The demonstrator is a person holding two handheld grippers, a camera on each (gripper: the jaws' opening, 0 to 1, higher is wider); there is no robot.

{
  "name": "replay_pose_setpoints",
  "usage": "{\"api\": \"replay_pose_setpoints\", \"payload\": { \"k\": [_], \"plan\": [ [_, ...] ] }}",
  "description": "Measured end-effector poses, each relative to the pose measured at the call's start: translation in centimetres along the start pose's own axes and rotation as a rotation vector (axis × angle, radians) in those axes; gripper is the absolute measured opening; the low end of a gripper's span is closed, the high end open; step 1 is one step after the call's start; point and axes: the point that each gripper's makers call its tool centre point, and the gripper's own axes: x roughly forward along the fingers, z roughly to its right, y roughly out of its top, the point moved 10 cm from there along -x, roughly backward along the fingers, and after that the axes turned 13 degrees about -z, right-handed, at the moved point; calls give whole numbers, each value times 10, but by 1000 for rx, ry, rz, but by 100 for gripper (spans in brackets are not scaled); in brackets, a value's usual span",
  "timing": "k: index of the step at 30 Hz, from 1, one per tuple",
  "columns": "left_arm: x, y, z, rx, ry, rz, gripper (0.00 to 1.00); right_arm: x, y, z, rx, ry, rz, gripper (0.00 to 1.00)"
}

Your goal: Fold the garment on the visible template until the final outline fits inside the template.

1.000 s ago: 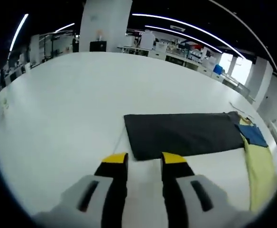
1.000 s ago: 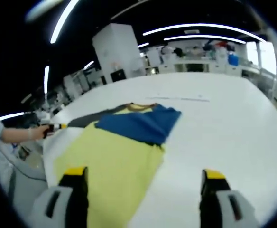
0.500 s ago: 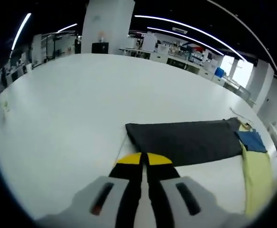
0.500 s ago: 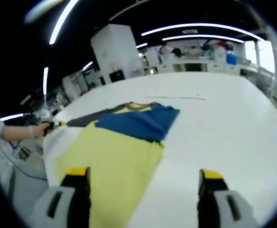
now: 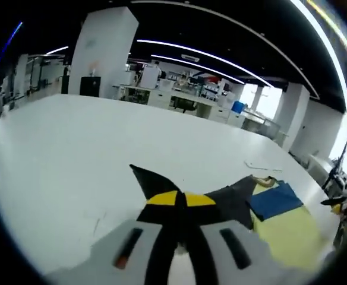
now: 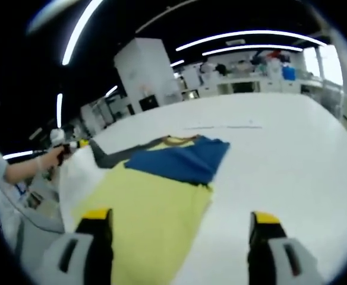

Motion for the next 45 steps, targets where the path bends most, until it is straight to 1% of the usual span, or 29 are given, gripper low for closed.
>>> {"api": "replay_pose_setpoints", "payload": {
  "k": [2, 3, 4, 6, 7, 9, 10, 13, 14, 19, 21, 22, 23, 24, 25, 26, 29, 31, 34, 37, 39, 40, 43, 45],
  "plan": [
    [7, 8, 17, 23, -43, 7, 0, -1, 0, 1, 0, 0, 3, 95],
    [10, 10, 23, 31, -54, 8, 0, -1, 0, 1, 2, 1, 4, 95],
    [13, 13, 34, 37, -76, 10, 0, -2, 0, 1, 3, -2, 6, 95],
    [20, 16, 45, 67, -93, 9, 0, -2, -1, 2, 4, -3, 5, 94],
    [25, 17, 53, 69, -113, 1, 0, -4, -2, 1, 5, -2, 6, 94],
    [37, 18, 62, 76, -142, -8, 0, -5, -4, -3, 5, 5, 7, 95],
    [39, 17, 69, 77, -155, -13, 0, -5, -4, -4, 4, 4, 6, 95],
    [55, 19, 91, 87, -199, -31, 0, -6, -4, -2, 3, 2, 4, 94],
    [61, 22, 92, 92, -212, -33, 0, -7, -4, -2, 4, 1, 6, 94],
    [85, 29, 119, 106, -278, -56, 0, -9, -6, -1, 20, -3, 15, 94],
    [97, 35, 121, 109, -292, -61, 0, -10, -7, -1, 25, -5, 18, 94],
    [102, 34, 132, 108, -307, -68, 0, -11, -8, -1, 29, -7, 18, 94],
    [105, 35, 137, 107, -316, -71, 0, -12, -9, -1, 32, -8, 17, 94],
    [109, 34, 148, 103, -332, -79, 0, -12, -9, -1, 32, -10, 16, 94],
    [112, 34, 154, 111, -342, -81, 0, -13, -10, 0, 30, -12, 16, 94],
    [113, 32, 167, 116, -355, -86, 0, -14, -10, 1, 33, -13, 17, 94],
    [123, 33, 185, 132, -394, -95, 0, -17, -12, 0, 46, -15, 26, 94],
    [132, 36, 194, 139, -418, -102, 0, -18, -15, 1, 52, -19, 28, 93],
    [135, 32, 217, 163, -447, -111, 0, -20, -20, 3, 58, -19, 22, 93],
    [142, 32, 227, 162, -482, -119, 0, -22, -24, 2, 66, -21, 14, 93],
    [147, 29, 241, 175, -502, -129, 0, -22, -26, 2, 75, -24, 15, 93],
    [150, 29, 242, 177, -508, -132, 0, -22, -27, 2, 77, -25, 15, 93],
    [161, 26, 259, 175, -538, -144, 0, -23, -30, 2, 84, -27, 11, 93],
    [167, 23, 266, 176, -556, -152, 0, -23, -31, 3, 89, -27, 12, 93]
  ]
}}
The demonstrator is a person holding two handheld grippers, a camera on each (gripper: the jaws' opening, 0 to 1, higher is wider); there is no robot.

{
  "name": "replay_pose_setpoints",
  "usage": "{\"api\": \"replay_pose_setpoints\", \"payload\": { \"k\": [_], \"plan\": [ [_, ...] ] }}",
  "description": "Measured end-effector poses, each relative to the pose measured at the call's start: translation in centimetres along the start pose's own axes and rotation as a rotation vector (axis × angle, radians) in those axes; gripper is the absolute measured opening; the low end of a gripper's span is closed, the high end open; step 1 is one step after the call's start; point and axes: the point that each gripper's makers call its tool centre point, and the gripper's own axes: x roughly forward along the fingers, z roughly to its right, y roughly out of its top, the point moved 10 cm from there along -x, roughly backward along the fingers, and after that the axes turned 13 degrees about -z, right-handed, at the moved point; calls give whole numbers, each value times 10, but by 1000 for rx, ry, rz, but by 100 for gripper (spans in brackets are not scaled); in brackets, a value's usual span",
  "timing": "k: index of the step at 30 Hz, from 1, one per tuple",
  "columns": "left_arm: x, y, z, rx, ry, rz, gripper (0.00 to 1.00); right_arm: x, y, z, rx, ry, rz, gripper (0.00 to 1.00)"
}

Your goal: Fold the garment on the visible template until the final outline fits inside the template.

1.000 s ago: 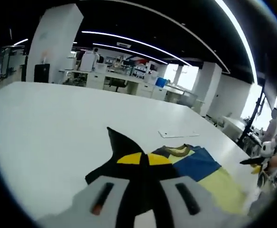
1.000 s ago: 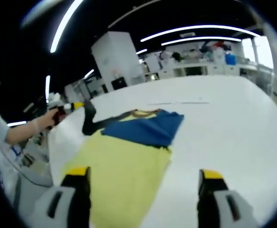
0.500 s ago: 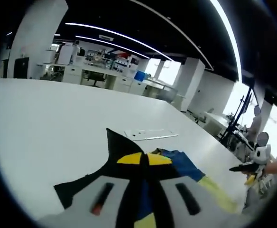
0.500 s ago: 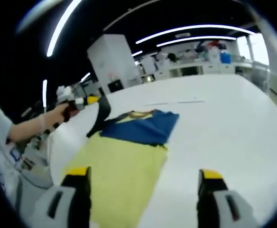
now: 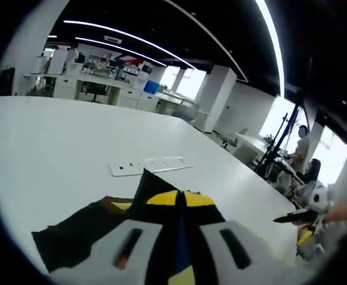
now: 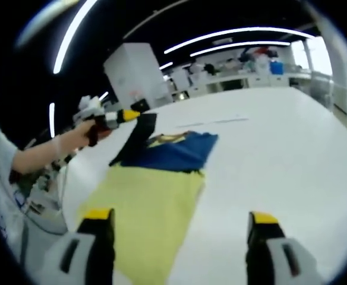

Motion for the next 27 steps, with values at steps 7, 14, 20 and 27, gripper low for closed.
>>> {"api": "replay_pose_setpoints", "payload": {
  "k": [7, 14, 20, 27],
  "plan": [
    [33, -6, 26, -1, -64, -30, 0, 0, -3, 2, 13, -5, -2, 92],
    [65, -15, 49, 31, -112, -82, 0, -1, -10, 6, 29, -8, 1, 92],
    [84, -32, 69, 46, -166, -133, 0, -4, -18, 8, 49, -14, 1, 91],
    [100, -55, 74, 36, -174, -196, 0, -3, -22, 7, 66, -12, 2, 91]
  ]
}}
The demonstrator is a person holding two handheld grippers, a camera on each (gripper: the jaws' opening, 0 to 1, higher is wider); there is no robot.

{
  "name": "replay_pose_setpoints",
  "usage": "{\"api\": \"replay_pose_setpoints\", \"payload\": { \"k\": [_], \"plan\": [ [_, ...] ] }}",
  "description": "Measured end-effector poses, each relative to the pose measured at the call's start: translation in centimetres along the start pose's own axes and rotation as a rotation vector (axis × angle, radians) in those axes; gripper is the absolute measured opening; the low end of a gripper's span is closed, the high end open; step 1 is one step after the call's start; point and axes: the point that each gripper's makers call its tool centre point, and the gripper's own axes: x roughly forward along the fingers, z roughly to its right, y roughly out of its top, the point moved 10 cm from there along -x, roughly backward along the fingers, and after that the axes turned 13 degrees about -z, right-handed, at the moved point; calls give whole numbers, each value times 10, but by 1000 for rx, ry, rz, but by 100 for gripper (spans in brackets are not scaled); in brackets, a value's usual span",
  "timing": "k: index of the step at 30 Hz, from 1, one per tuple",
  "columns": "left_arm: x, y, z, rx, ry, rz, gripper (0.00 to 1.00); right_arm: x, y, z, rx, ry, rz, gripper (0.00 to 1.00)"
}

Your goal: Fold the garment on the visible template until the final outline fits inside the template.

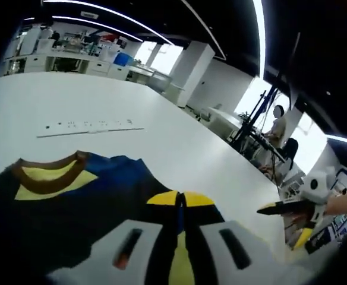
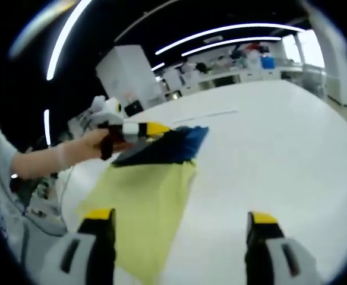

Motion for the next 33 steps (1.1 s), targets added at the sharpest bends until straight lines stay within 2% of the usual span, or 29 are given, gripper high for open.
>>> {"api": "replay_pose_setpoints", "payload": {
  "k": [8, 15, 20, 23, 26, 29, 32, 33],
  "plan": [
    [11, -12, 8, 23, -25, -51, 0, 2, -3, -3, 5, 6, -3, 91],
    [18, -18, 3, 6, -21, -77, 0, 5, 0, -5, 6, 11, 0, 91],
    [18, -23, 3, 33, -34, -78, 0, 6, 0, -4, 3, 13, -2, 91],
    [16, -23, 3, 82, -26, -72, 0, 6, -1, -3, 2, 12, -7, 91],
    [14, -22, 2, 87, -29, -71, 14, 7, 0, -3, 2, 16, -3, 91],
    [11, -21, -3, 117, -14, -63, 37, 7, 2, -3, -3, 17, -5, 91],
    [8, -19, -8, 133, 23, -37, 70, 8, 5, -4, -5, 21, 4, 91],
    [7, -19, -10, 129, 28, -39, 84, 8, 6, -6, -9, 22, 7, 92]
  ]
}}
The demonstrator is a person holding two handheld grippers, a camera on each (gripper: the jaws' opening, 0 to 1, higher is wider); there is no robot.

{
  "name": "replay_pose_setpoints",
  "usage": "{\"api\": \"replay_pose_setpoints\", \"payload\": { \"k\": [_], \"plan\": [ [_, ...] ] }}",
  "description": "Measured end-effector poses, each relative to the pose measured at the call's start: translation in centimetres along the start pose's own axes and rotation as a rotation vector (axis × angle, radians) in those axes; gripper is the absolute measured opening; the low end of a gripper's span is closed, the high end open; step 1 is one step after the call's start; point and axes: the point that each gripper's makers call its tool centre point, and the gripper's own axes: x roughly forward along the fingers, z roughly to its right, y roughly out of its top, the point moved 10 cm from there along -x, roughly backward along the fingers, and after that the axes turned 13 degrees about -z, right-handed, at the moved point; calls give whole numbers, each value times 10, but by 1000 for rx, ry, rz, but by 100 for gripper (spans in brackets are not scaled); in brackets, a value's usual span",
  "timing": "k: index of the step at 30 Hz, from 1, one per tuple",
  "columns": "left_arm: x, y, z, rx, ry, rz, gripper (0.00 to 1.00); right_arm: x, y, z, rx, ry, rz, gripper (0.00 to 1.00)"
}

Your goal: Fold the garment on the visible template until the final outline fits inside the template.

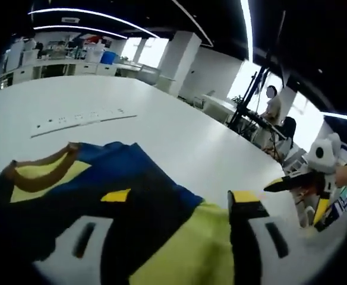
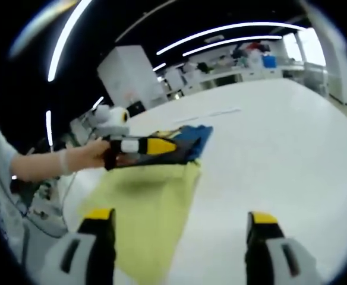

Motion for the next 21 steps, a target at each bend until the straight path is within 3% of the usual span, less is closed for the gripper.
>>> {"api": "replay_pose_setpoints", "payload": {
  "k": [2, 10, 18, 21],
  "plan": [
    [-5, -2, -4, -17, 15, 3, 95, 1, 3, -3, -15, -3, 1, 92],
    [-35, -7, -20, -8, 62, -7, 99, 4, 16, -3, -39, 6, 25, 92],
    [-71, -12, -27, 11, 91, 13, 99, 2, 28, -9, -65, 14, 39, 91],
    [-85, -15, -21, 13, 94, 23, 99, 3, 30, -11, -79, 14, 39, 91]
  ]
}}
